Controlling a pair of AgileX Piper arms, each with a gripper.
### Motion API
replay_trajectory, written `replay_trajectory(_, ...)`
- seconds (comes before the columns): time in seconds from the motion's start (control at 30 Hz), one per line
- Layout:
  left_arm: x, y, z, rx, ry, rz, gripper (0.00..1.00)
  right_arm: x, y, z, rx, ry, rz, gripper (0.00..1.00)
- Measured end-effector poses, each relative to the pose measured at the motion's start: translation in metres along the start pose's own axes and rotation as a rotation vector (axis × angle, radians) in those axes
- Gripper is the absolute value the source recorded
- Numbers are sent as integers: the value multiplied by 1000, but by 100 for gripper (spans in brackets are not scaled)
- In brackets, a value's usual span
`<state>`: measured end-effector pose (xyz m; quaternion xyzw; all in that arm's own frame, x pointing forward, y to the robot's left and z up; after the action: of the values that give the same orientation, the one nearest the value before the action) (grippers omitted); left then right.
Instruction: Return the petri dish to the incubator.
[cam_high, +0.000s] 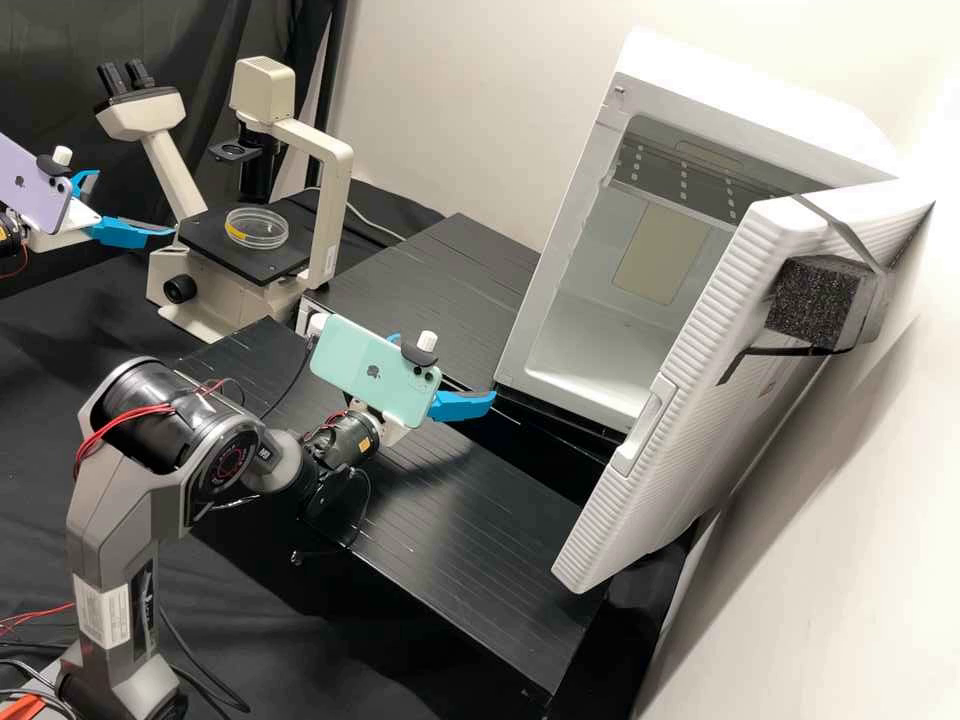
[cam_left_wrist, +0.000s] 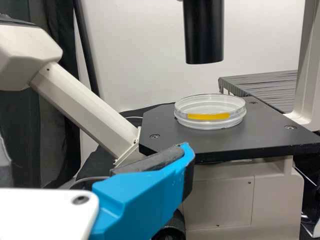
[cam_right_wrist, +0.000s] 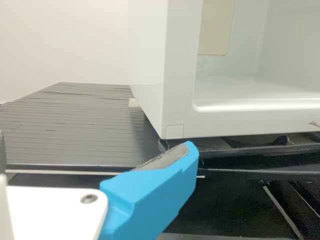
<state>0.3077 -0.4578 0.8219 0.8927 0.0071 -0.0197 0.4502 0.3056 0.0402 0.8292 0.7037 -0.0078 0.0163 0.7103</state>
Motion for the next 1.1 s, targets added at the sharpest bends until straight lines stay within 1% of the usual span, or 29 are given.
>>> replay_trajectory(0.33, 0, 0, 0, 0, 0, 0, 100, -3, -1, 1, 1, 1, -1, 100)
replay_trajectory(0.4, 0, 0, 0, 0, 0, 0, 100, -10, -1, -1, 18, 20, -3, 100)
replay_trajectory(0.47, 0, 0, 0, 0, 0, 0, 100, -20, -2, -7, 37, 47, -9, 100)
replay_trajectory(0.5, 0, 0, 0, 0, 0, 0, 100, -25, -3, -13, 40, 74, -8, 100)
replay_trajectory(0.53, 0, 0, 0, 0, 0, 0, 100, -30, -3, -24, 43, 123, -2, 100)
replay_trajectory(0.57, 0, 0, 0, 0, 0, 0, 100, -33, -5, -31, 46, 150, -9, 100)
replay_trajectory(0.63, 0, 0, 0, 0, 0, 0, 100, -40, -11, -50, 46, 229, -29, 100)
replay_trajectory(0.73, 0, 0, 0, 0, 0, 0, 100, -45, -22, -77, 17, 331, -61, 100)
replay_trajectory(0.83, 0, 0, 0, 0, 0, 0, 100, -47, -35, -102, -13, 406, -89, 100)
replay_trajectory(0.87, 0, 0, 0, 0, 0, 0, 100, -48, -40, -113, -31, 435, -100, 100)
replay_trajectory(0.9, 0, 0, 0, 0, 0, 0, 100, -47, -41, -119, -36, 451, -98, 100)
replay_trajectory(0.93, 0, 0, 0, 0, 0, 0, 100, -47, -46, -127, -53, 479, -104, 100)
replay_trajectory(1.0, 0, 0, 0, 0, 0, 0, 100, -45, -53, -141, -75, 514, -108, 100)
replay_trajectory(1.03, 0, 0, 0, 0, 0, 0, 100, -43, -57, -147, -80, 525, -114, 100)
replay_trajectory(1.1, 0, 0, 0, 0, 0, 0, 100, -38, -62, -156, -98, 532, -122, 100)
